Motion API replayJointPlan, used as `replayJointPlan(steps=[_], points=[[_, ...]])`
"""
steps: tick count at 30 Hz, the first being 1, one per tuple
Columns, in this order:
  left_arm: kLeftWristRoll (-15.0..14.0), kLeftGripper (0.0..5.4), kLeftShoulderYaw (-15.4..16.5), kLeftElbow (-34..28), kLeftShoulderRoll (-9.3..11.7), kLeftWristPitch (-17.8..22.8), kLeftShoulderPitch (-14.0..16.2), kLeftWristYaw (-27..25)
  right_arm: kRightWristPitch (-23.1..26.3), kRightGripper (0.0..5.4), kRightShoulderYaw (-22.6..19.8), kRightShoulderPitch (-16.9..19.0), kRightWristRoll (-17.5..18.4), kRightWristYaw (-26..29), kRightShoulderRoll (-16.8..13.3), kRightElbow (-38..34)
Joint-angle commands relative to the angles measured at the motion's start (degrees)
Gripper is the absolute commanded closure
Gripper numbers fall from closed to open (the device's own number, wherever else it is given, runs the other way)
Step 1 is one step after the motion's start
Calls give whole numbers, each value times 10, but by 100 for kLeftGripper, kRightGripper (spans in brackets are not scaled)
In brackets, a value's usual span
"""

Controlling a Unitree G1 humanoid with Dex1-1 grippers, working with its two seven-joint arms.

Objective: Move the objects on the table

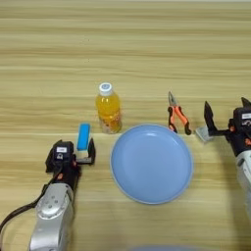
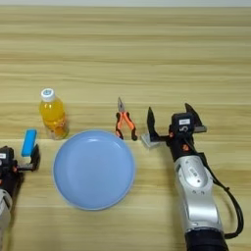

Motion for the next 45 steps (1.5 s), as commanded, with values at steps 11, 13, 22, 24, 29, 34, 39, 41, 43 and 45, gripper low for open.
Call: replayJointPlan(steps=[11,13,22,24,29,34,39,41,43,45], points=[[48,208,-43,32,16,-4,20,8,9,0,2,-5,-3,-6,1,-8],[60,230,-53,27,18,-8,22,11,9,0,2,-4,-3,-6,1,-9],[62,303,-60,23,20,-8,24,14,10,0,3,-3,-2,-8,0,-12],[55,320,-58,23,18,-4,24,13,10,0,3,-3,-2,-8,0,-12],[51,372,-55,25,19,-3,24,13,10,0,2,-3,-1,-8,-1,-12],[44,407,-49,30,18,0,22,13,10,0,2,-3,-1,-7,-2,-12],[41,407,-45,35,16,2,21,12,9,0,1,-3,-1,-7,-2,-12],[40,407,-44,36,16,1,20,11,9,0,1,-3,-1,-7,-2,-12],[39,407,-43,37,16,-1,20,11,9,0,1,-3,-1,-7,-2,-11],[38,407,-42,37,15,-3,20,11,9,0,1,-3,-1,-7,-2,-11]])
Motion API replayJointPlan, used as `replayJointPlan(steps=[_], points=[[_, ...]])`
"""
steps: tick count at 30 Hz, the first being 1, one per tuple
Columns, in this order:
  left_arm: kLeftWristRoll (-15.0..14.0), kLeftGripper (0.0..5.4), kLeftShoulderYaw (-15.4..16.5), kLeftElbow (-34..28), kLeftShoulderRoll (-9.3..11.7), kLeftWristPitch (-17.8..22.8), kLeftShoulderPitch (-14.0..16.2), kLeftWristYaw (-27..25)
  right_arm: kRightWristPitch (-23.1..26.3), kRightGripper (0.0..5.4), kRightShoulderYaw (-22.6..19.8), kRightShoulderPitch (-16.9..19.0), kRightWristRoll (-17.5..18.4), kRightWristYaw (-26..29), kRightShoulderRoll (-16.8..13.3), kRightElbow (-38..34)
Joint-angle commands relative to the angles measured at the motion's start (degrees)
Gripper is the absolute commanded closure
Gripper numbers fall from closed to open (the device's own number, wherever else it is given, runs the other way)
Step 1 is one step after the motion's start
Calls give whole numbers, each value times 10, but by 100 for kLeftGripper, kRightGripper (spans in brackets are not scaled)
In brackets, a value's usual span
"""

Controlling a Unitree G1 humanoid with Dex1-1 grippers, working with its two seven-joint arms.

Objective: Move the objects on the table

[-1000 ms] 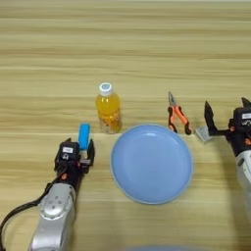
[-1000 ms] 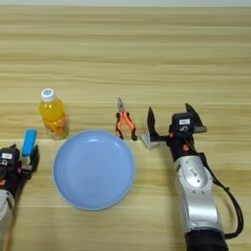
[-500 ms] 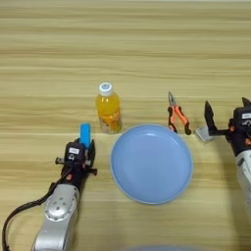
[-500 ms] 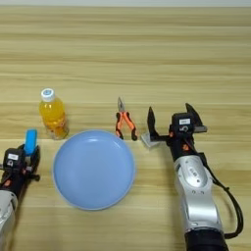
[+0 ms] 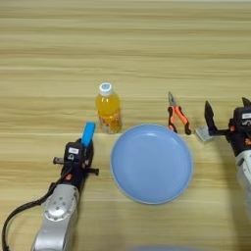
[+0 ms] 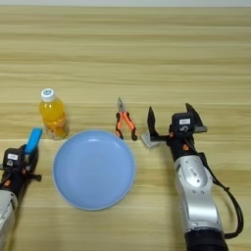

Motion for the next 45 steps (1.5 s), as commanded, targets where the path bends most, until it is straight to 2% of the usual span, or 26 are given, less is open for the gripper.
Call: replayJointPlan(steps=[1,10,21,26,37,45], points=[[-8,407,7,28,-2,22,17,1,8,0,-1,-3,-1,1,-2,-10],[0,407,27,-28,5,-6,18,24,7,0,-1,-2,-1,2,-3,-10],[-2,407,39,-48,5,0,17,27,7,0,-1,-2,-1,1,-3,-10],[-7,407,42,-75,7,4,18,24,7,0,-1,-2,-2,1,-3,-11],[-23,408,54,-224,18,45,18,13,8,0,0,-1,0,2,-3,-18],[-17,408,56,-307,25,69,19,14,14,0,1,0,4,5,-2,-37]])
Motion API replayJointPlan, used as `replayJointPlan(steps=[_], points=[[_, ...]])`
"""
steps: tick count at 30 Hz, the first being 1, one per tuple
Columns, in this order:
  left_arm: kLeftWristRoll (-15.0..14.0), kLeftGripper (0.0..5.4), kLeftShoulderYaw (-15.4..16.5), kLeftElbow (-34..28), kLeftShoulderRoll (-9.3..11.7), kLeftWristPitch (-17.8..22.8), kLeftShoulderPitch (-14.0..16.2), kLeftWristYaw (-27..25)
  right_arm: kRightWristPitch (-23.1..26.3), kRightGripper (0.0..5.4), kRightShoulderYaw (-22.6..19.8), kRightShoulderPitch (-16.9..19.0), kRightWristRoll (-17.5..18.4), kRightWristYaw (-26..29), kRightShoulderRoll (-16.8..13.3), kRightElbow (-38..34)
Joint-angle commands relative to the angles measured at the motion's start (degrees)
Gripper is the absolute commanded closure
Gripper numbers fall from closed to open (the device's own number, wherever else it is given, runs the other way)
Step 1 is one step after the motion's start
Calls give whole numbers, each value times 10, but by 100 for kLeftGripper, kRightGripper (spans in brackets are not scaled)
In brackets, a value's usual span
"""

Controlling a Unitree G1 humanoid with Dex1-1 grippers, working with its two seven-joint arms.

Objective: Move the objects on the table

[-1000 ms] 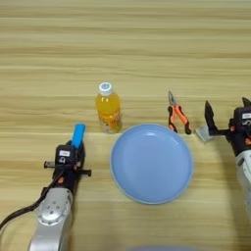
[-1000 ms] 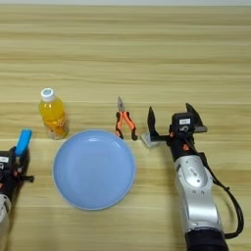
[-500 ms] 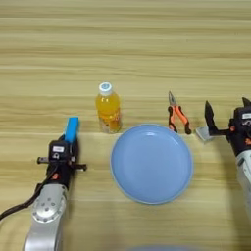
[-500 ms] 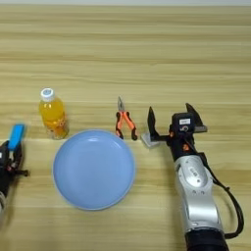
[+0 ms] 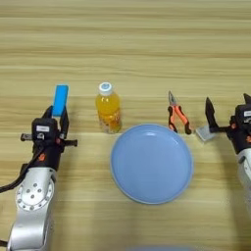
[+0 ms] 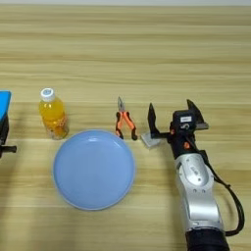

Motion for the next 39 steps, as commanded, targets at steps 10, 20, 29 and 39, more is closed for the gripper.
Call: replayJointPlan(steps=[10,20,29,39], points=[[2,408,-13,-145,11,58,-6,-16,37,0,5,9,29,22,7,-70],[5,408,-49,-156,12,70,-29,-42,145,0,26,41,165,83,17,-217],[-2,408,-94,-153,4,71,-45,-59,301,0,28,61,355,100,14,-350],[2,408,-166,-151,-8,63,-34,-80,367,0,24,67,463,113,14,-353]])
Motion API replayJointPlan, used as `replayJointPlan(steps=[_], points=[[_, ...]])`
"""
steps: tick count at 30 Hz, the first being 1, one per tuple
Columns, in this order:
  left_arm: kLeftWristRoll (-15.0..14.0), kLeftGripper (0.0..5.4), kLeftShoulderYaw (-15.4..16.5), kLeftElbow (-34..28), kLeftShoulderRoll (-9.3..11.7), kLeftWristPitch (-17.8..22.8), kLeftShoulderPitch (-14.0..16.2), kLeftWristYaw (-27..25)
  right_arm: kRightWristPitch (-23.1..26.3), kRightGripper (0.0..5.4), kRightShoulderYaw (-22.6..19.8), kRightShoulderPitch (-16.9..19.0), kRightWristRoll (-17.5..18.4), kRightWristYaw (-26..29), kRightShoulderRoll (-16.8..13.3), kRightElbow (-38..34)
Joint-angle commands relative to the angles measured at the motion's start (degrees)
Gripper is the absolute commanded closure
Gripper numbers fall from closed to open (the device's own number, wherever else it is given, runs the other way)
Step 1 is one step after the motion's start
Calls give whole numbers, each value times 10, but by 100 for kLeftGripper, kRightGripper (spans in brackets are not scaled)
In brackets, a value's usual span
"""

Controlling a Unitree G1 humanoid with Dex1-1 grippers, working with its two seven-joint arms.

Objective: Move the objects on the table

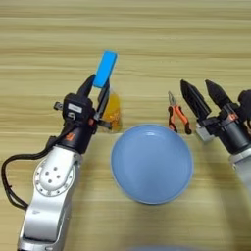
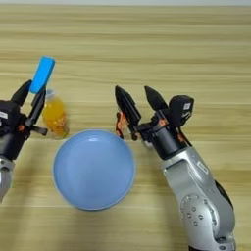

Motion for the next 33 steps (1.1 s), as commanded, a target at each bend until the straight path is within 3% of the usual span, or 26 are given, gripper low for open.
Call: replayJointPlan(steps=[1,4,9,33], points=[[4,408,-43,10,-7,-6,7,-13,32,0,-5,1,42,4,-1,6],[16,408,-93,35,-13,-19,21,-20,50,0,-7,5,72,6,-1,11],[22,408,-128,66,-17,-42,29,-23,60,0,-2,7,83,9,1,14],[16,408,-166,108,-15,-75,39,-44,112,0,-2,-9,110,6,23,88]])
